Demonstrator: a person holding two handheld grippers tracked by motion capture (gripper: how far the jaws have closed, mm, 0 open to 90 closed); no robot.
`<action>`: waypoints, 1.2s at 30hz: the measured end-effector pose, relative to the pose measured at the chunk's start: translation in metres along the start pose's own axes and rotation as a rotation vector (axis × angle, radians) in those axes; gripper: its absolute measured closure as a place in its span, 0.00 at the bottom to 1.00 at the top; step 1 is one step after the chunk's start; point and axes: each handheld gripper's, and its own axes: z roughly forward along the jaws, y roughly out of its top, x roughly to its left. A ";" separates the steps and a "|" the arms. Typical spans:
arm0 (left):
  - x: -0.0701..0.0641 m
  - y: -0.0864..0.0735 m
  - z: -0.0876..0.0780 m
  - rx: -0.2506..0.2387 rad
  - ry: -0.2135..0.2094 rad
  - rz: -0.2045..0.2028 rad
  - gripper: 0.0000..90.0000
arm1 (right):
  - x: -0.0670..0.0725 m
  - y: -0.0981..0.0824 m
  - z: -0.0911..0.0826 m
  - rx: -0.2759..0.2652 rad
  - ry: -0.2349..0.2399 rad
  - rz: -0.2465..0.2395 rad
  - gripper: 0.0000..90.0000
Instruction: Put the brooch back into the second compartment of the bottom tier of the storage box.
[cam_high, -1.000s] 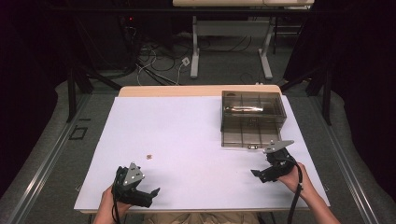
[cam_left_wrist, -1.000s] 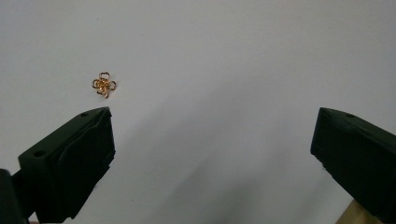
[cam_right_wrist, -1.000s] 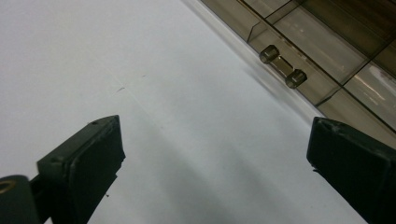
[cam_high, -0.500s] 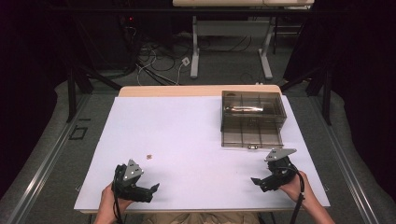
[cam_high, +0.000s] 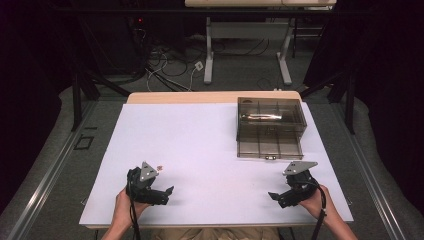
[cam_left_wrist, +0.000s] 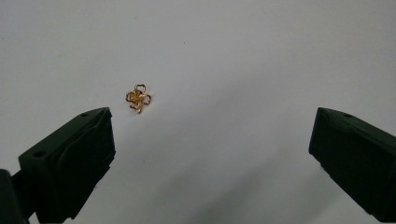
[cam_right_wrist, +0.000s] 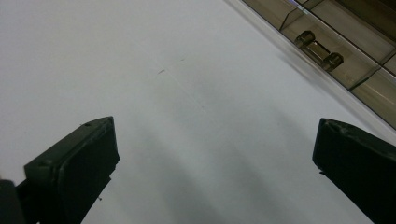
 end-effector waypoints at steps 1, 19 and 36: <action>0.001 0.001 0.002 -0.003 0.001 0.006 0.00 | -0.001 0.000 -0.001 0.009 0.000 -0.009 0.00; 0.036 0.013 0.029 0.003 0.035 -0.033 0.34 | -0.002 0.002 0.000 0.012 0.005 -0.025 0.00; 0.054 0.011 0.048 0.044 -0.039 -0.064 0.70 | -0.002 0.001 -0.001 -0.005 0.003 -0.023 0.00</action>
